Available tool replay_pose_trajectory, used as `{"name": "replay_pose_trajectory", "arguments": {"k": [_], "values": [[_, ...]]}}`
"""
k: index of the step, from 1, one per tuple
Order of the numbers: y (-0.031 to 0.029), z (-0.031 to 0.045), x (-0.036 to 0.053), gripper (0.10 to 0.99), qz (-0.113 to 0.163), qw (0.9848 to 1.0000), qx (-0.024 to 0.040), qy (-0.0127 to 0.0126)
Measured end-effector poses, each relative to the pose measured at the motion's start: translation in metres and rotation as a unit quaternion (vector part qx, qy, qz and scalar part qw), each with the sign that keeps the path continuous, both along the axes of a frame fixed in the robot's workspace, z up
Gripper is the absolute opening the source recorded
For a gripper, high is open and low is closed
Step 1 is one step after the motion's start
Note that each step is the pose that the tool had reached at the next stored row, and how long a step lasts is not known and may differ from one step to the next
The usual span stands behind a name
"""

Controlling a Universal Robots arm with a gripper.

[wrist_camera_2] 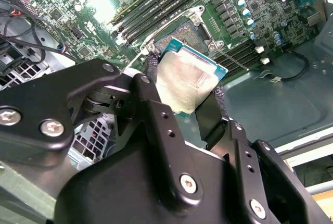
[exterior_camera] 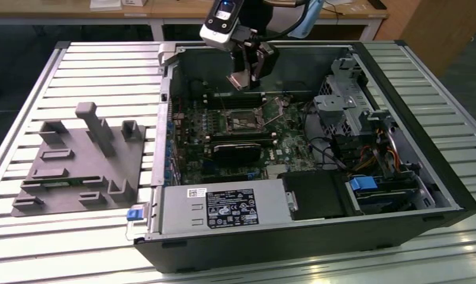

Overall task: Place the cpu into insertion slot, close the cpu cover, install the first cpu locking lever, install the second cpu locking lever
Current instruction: 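Place the cpu into insertion slot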

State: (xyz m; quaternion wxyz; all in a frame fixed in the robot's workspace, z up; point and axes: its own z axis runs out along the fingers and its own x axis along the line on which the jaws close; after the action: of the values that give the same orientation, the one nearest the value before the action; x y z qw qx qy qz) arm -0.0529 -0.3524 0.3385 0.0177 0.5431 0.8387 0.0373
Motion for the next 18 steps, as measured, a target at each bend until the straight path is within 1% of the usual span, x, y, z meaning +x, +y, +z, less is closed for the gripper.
{"name": "replay_pose_trajectory", "arguments": {"k": [18], "values": [[0.0000, -0.0041, 0.0000, 0.541, -0.012, 0.9999, 0.0000, 0.0000]]}}
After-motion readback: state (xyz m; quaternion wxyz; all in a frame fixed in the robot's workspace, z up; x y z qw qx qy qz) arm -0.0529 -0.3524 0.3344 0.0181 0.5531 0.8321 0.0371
